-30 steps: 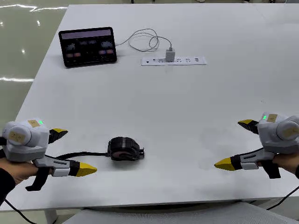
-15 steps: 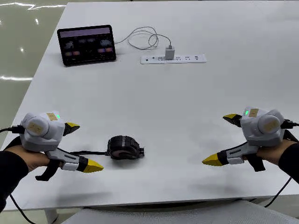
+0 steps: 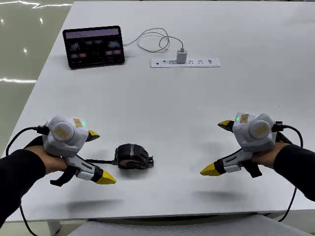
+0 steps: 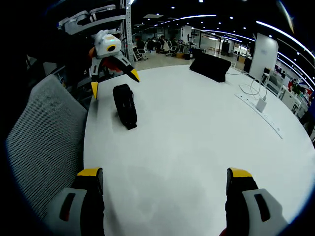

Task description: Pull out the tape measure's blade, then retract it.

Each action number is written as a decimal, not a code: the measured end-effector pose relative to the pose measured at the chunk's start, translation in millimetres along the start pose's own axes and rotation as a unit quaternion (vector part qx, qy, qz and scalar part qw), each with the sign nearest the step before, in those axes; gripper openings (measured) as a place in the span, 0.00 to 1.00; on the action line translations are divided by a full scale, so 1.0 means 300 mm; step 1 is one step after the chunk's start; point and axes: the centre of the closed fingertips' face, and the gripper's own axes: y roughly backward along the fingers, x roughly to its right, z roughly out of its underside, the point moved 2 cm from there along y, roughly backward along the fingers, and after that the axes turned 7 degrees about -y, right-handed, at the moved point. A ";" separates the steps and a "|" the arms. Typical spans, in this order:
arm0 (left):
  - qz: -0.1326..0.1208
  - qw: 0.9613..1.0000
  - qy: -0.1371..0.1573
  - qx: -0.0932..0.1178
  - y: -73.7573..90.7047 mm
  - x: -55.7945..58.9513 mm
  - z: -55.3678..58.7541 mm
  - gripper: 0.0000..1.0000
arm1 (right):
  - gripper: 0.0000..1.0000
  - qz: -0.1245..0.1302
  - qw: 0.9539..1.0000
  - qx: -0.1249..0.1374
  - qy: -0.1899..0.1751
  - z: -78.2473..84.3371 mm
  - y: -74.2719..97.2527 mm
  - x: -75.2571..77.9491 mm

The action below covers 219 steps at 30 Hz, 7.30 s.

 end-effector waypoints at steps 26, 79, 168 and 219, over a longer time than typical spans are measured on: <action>0.049 0.996 -0.074 -0.024 -0.118 0.009 -0.065 0.67 | 0.96 -0.075 0.996 -0.021 0.050 -0.104 -0.260 -0.157; 0.059 0.991 -0.120 -0.025 -0.136 0.023 -0.069 0.30 | 0.09 -0.142 0.978 -0.039 0.148 -0.147 -0.420 -0.261; 0.055 0.991 -0.117 -0.021 -0.137 0.023 -0.064 0.30 | 0.10 -0.127 0.984 -0.052 0.116 -0.021 -0.280 -0.154; 0.057 0.991 -0.118 -0.022 -0.140 0.017 -0.058 0.30 | 0.09 -0.116 0.986 -0.060 0.103 0.040 -0.210 -0.106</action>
